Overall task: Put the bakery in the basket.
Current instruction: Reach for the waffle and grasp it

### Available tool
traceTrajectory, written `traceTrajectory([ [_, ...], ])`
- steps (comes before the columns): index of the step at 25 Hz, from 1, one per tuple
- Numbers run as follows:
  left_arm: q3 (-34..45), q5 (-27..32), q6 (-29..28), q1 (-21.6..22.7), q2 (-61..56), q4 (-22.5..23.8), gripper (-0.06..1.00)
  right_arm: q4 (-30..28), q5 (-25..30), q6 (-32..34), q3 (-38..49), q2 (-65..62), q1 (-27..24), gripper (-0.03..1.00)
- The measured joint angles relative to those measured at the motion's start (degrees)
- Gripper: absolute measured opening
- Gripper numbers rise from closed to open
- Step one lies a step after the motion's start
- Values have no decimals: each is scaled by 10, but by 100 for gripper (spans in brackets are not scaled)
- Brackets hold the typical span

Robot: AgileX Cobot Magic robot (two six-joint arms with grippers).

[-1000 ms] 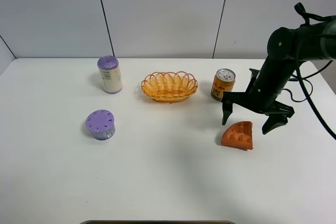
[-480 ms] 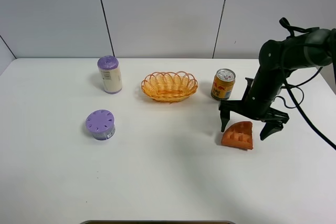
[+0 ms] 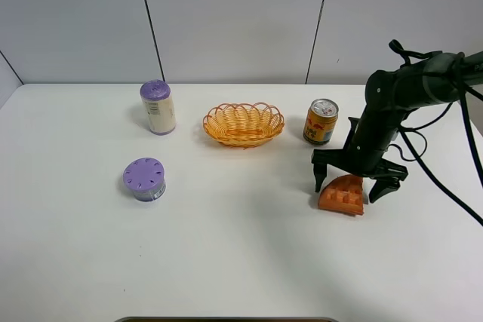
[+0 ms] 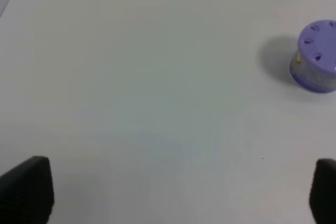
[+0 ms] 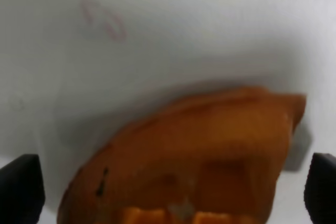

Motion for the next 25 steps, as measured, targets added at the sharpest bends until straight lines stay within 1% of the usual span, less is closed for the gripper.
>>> traceTrajectory([
  [5, 0, 0, 0, 0, 0, 0, 99, 0, -19, 0, 0, 0, 0, 99],
  [22, 0, 0, 0, 0, 0, 0, 99, 0, -21, -11, 0, 1, 0, 99],
  [25, 0, 0, 0, 0, 0, 0, 99, 0, -21, -11, 0, 1, 0, 94],
])
